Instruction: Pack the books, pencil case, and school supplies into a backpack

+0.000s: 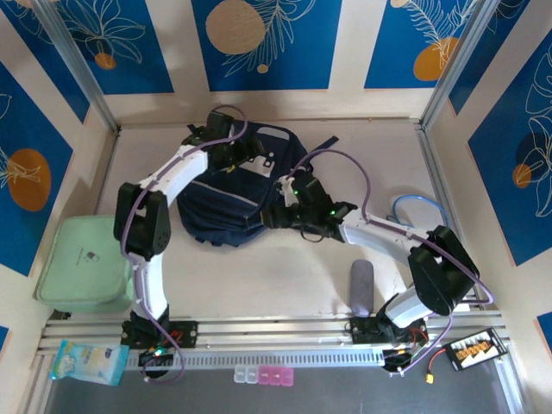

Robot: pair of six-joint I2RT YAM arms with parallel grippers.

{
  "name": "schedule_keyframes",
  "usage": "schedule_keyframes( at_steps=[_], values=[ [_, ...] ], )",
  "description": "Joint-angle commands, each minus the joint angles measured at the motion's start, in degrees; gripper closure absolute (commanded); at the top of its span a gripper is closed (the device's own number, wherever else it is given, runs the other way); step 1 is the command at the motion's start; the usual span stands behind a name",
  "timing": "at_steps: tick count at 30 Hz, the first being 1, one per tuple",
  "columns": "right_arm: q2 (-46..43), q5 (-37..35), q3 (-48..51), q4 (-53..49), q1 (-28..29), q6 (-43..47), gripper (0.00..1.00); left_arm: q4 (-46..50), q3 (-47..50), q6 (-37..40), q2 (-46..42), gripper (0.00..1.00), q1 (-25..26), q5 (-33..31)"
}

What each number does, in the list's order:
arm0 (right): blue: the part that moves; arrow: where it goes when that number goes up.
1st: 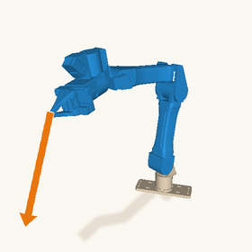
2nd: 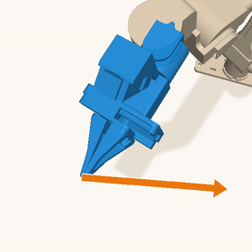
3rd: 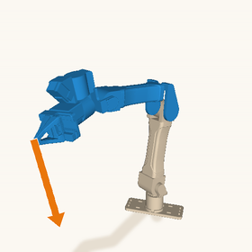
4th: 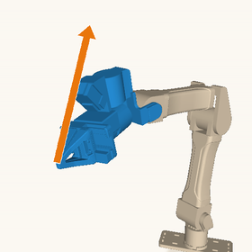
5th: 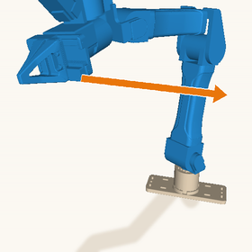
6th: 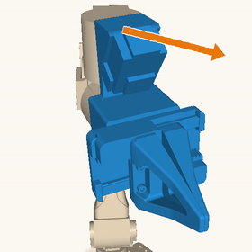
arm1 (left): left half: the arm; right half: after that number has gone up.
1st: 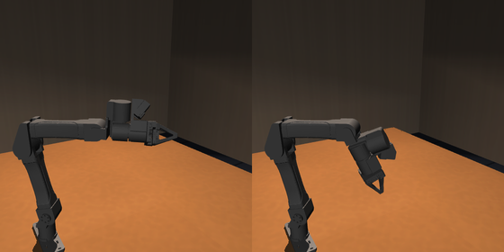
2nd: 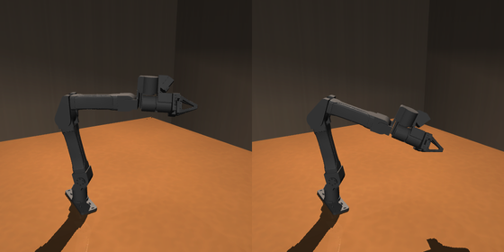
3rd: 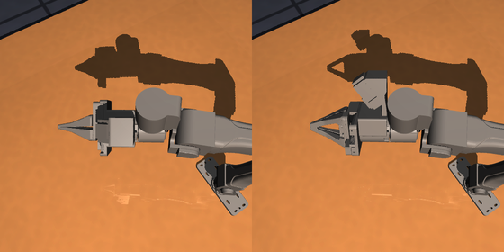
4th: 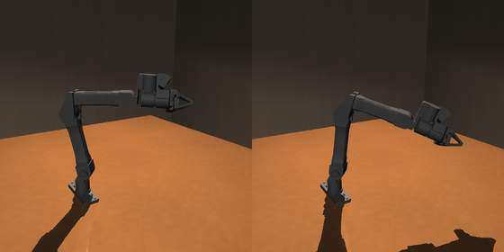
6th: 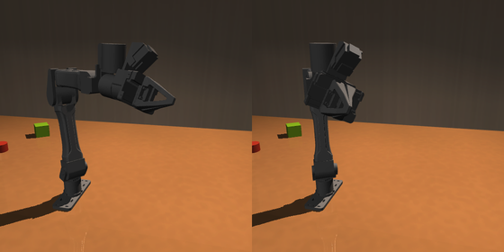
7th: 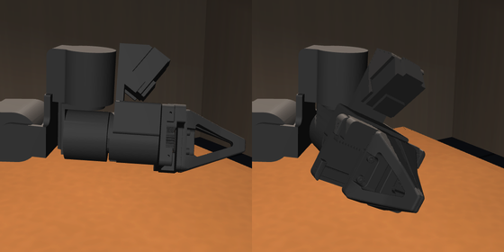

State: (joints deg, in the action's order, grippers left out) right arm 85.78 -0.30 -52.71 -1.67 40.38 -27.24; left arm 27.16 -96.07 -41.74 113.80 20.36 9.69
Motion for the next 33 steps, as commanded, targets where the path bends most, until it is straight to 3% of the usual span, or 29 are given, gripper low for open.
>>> schedule_keyframes(
  at_steps=[1,6,11,21,24,27,30,33],
  values=[
    [1.78,5.72,-1.79,0.16,-2.10,-11.49,0.45,1.53,5.15,4.04,-8.72,0.00,-0.85,-3.17],
    [8.43,9.45,-8.44,-3.85,-4.87,-20.70,0.47,3.10,16.51,8.28,-18.23,0.00,-0.33,-5.21],
    [15.70,8.35,-17.02,-11.69,-5.13,-25.61,0.52,6.29,25.31,12.08,-27.17,0.00,2.32,-9.72],
    [24.85,7.36,-26.46,-16.45,-5.75,-26.06,0.64,7.60,33.10,10.88,-33.11,0.00,10.33,-11.42],
    [26.39,7.17,-28.65,-17.49,-5.84,-25.19,0.66,7.43,34.00,10.74,-32.81,0.06,13.13,-12.95],
    [27.37,7.23,-30.04,-18.36,-6.10,-24.84,0.76,6.69,34.66,10.66,-31.99,0.11,16.04,-13.91],
    [26.97,7.65,-29.88,-17.59,-6.62,-25.08,0.87,5.77,35.07,10.37,-30.78,0.21,18.31,-15.05],
    [25.46,8.40,-28.82,-15.74,-6.89,-25.06,0.92,4.93,35.12,9.29,-29.16,0.36,19.91,-16.10]
  ],
)
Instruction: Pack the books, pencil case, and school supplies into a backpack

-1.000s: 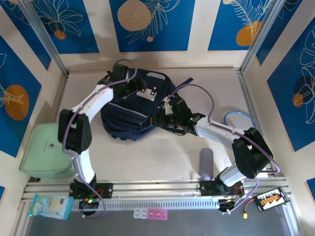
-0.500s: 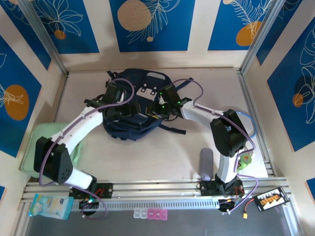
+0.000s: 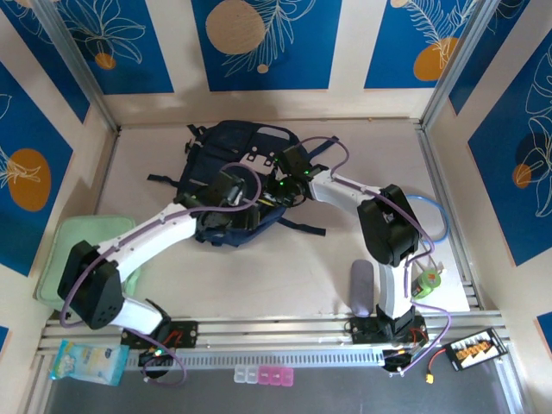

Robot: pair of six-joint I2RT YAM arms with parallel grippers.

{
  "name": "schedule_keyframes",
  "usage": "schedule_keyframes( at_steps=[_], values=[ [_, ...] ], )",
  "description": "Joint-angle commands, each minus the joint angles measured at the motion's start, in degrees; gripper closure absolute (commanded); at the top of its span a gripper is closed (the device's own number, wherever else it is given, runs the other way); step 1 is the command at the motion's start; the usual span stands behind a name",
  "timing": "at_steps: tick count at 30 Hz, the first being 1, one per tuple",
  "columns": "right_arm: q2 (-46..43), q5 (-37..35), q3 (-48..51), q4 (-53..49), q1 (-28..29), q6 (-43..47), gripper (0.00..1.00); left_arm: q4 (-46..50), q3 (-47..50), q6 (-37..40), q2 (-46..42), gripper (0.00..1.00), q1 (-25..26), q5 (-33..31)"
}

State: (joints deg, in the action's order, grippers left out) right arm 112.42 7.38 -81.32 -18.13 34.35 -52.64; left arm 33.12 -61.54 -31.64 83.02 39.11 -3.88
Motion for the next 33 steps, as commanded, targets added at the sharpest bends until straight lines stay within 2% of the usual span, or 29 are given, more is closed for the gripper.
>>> schedule_keyframes(
  at_steps=[1,8,17,23,27,33],
  values=[
    [-1.72,0.93,-0.07,1.06,-0.82,0.41,0.93,-1.44,0.63,-0.95,2.22,0.40,1.57,-2.89],
    [-4.28,2.85,0.66,2.06,-1.03,0.40,0.96,-0.73,-2.21,-2.06,7.63,0.60,2.84,-5.05],
    [-5.77,4.48,1.06,2.53,-1.30,0.09,0.96,0.98,-4.81,-2.27,10.33,0.65,3.04,-9.15],
    [-5.81,4.72,1.38,2.58,-1.50,-0.09,0.96,2.37,-5.70,-2.38,11.00,0.78,3.07,-9.57],
    [-5.81,4.70,1.65,2.66,-1.54,-0.05,0.96,2.38,-5.94,-2.22,10.42,0.80,3.01,-9.57],
    [-5.72,4.73,1.81,2.54,-1.55,-0.13,0.97,1.28,-6.31,-2.19,10.82,0.78,3.04,-8.00]
  ],
)
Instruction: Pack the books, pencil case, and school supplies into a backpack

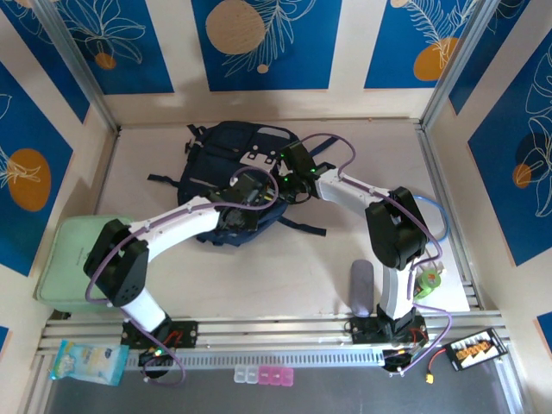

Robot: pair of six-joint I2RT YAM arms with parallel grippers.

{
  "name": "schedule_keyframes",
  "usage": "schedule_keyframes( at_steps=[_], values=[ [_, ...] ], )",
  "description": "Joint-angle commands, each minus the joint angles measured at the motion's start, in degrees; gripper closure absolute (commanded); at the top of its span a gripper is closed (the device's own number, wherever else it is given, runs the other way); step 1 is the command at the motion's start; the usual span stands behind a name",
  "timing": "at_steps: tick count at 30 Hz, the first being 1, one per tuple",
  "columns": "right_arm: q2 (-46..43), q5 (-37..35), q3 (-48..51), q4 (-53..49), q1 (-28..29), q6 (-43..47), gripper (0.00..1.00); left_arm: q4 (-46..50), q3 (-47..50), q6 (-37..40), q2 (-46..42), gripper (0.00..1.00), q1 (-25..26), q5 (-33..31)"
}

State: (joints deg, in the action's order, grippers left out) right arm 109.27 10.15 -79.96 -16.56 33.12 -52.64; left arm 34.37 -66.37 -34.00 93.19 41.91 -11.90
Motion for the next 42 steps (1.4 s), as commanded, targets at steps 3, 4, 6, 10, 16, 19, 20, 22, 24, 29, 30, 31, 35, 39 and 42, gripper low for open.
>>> schedule_keyframes(
  at_steps=[3,4,6,10,16,19,20,22,24,29,30,31,35,39,42],
  values=[
    [-2.66,1.98,0.53,0.98,-0.43,-0.16,0.97,-0.08,-1.60,0.03,1.47,0.78,0.24,-0.05],
    [-2.67,1.98,0.65,1.00,-0.43,-0.18,0.96,0.15,-1.67,0.08,1.82,0.78,0.19,-0.27],
    [-2.66,2.06,0.76,1.00,-0.48,-0.22,0.96,0.59,-1.88,0.05,2.44,0.78,0.24,-0.73],
    [-2.75,2.31,0.84,1.00,-0.52,-0.24,0.96,0.39,-1.83,-0.02,2.94,0.82,0.27,-1.17],
    [-3.35,0.09,1.34,0.08,-1.01,0.30,0.97,0.86,-2.06,0.64,1.64,0.97,-0.01,-2.04],
    [-3.95,-1.73,2.23,-1.01,-2.28,1.17,0.97,0.99,-0.95,1.93,-0.42,1.00,-1.00,-1.86],
    [-4.27,-2.23,2.67,-1.23,-2.72,1.55,0.97,0.72,-0.11,2.16,-1.29,1.00,-1.68,-1.55],
    [-5.04,-3.15,3.81,-1.27,-4.03,2.45,0.97,-0.61,2.36,2.88,-3.40,1.00,-3.59,0.70],
    [-5.67,-3.79,4.50,-1.54,-5.18,3.37,0.97,-1.76,4.82,3.05,-5.18,1.00,-5.92,2.80],
    [-6.52,-5.13,4.54,-2.93,-7.57,6.04,0.97,-5.12,9.39,4.20,-8.31,1.00,-11.29,6.72],
    [-6.66,-5.43,4.48,-3.17,-8.03,6.33,0.97,-6.04,9.85,4.88,-8.52,1.00,-12.09,8.48],
    [-6.77,-5.41,4.52,-3.51,-8.41,6.52,0.97,-6.97,9.86,5.78,-8.69,1.00,-12.44,10.10],
    [-7.84,-4.96,5.23,-4.83,-9.78,6.01,0.88,-9.61,8.18,8.22,-8.47,1.00,-12.22,16.49],
    [-11.68,-5.35,9.02,-4.55,-11.24,2.78,0.59,-11.85,5.57,7.89,-7.63,1.00,-10.62,21.81],
    [-15.99,-5.48,13.65,-3.85,-13.21,-1.66,0.52,-13.30,3.31,6.83,-6.50,1.00,-8.51,23.94]
  ],
)
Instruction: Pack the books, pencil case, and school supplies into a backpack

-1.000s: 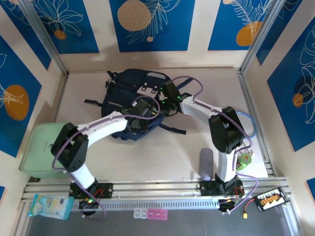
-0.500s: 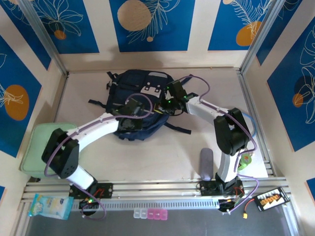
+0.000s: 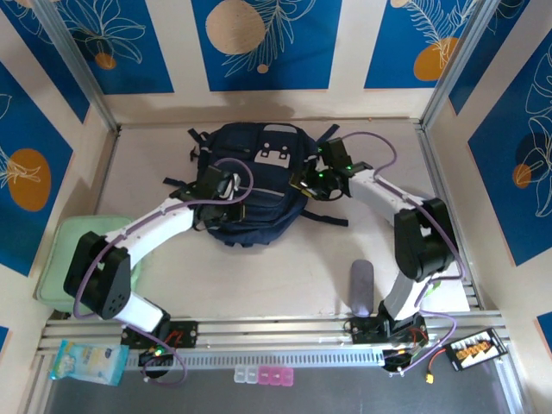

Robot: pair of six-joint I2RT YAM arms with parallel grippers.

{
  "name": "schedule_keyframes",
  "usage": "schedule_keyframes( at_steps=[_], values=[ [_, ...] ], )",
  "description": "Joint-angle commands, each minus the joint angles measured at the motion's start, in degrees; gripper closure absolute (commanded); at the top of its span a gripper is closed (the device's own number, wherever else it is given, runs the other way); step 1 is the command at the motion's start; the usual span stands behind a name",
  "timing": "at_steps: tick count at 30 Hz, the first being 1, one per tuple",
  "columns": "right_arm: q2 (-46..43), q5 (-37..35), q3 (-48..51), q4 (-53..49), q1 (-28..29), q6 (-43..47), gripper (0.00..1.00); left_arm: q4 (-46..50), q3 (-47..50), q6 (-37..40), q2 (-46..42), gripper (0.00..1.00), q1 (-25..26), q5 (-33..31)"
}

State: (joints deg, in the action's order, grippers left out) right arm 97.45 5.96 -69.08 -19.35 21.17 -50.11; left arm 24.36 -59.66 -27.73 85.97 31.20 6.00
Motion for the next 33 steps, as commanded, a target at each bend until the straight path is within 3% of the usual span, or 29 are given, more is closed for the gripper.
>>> schedule_keyframes(
  at_steps=[1,15,22,33],
  values=[
    [-5.80,-1.30,4.50,-0.67,-2.00,-5.78,0.52,-4.10,-4.15,0.12,1.30,1.00,3.09,6.69],
    [-19.40,-2.19,16.92,0.57,-3.06,-24.72,0.51,-4.64,-16.29,-0.74,14.07,1.00,12.64,7.05],
    [-13.49,3.85,11.78,2.52,-3.00,-22.81,0.52,-4.11,-16.47,-0.03,14.85,1.00,13.00,7.36],
    [-6.05,3.01,6.33,-2.19,-1.92,-24.09,0.59,-3.62,-15.31,0.61,13.62,1.00,12.96,6.24]
  ],
)
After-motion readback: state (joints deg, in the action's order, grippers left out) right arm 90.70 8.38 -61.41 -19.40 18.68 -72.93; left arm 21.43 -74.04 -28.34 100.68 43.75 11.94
